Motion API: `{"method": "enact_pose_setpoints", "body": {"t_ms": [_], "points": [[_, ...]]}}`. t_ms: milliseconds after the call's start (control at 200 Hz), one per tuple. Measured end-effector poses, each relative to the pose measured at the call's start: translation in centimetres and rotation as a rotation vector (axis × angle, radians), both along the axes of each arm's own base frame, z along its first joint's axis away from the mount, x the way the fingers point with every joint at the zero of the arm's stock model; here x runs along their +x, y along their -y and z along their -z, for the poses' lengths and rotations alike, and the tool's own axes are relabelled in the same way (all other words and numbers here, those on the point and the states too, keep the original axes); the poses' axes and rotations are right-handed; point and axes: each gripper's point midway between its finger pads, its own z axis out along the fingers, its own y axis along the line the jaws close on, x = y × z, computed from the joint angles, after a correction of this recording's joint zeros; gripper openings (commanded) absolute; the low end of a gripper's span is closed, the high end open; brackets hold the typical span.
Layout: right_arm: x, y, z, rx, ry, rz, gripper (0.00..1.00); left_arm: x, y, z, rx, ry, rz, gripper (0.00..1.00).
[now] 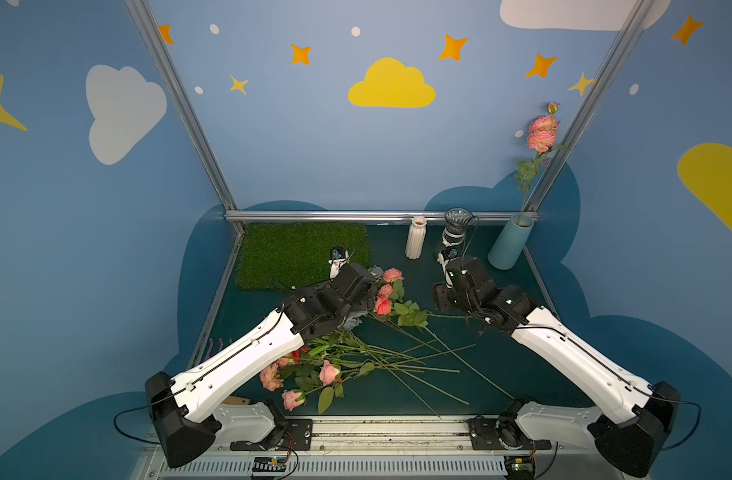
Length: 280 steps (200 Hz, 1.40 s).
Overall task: Place the pink flowers into the vase
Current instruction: Pick up the flower at the center of the board.
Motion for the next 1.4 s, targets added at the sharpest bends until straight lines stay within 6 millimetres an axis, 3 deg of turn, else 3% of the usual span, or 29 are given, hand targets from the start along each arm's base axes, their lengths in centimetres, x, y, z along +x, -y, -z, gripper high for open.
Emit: {"method": "enact_pose_setpoints", "body": {"t_ms": [180,300,456,656,836,996,1251,1402], "points": [[-1.3,0.2,3.9,-0.055,-0.081,0.000,0.44,-0.8,-0.6,2.6,0.001,-0.059,-0.045,0.84],[-0.9,0.7,6.3,-0.111,-0.127,0.044,0.56,-0.9,-0.2,3.7,-0.047,-0.094,-0.050,0.84],[0.6,2.4,8.7,-0.148,-0.191,0.167,0.63,-0.2,-0.3,4.6,-0.136,-0.123,-0.073,0.84],[2.3,5.6,9.1,-0.033,-0.233,0.366,0.70,0.7,-1.6,3.8,-0.212,-0.109,-0.103,0.84],[2.3,5.6,9.3,0.126,-0.268,0.499,0.75,1.5,-2.1,3.7,-0.246,-0.108,-0.112,0.84],[1.1,6.5,10.5,0.262,-0.318,0.646,0.76,1.7,-2.6,4.6,-0.250,-0.130,-0.112,0.83],[0.0,7.4,12.9,0.365,-0.371,0.803,0.76,2.3,-2.8,4.5,-0.271,-0.127,-0.099,0.83],[0.5,7.5,14.0,0.413,-0.391,0.860,0.75,2.4,-2.7,4.4,-0.280,-0.128,-0.092,0.83]]}}
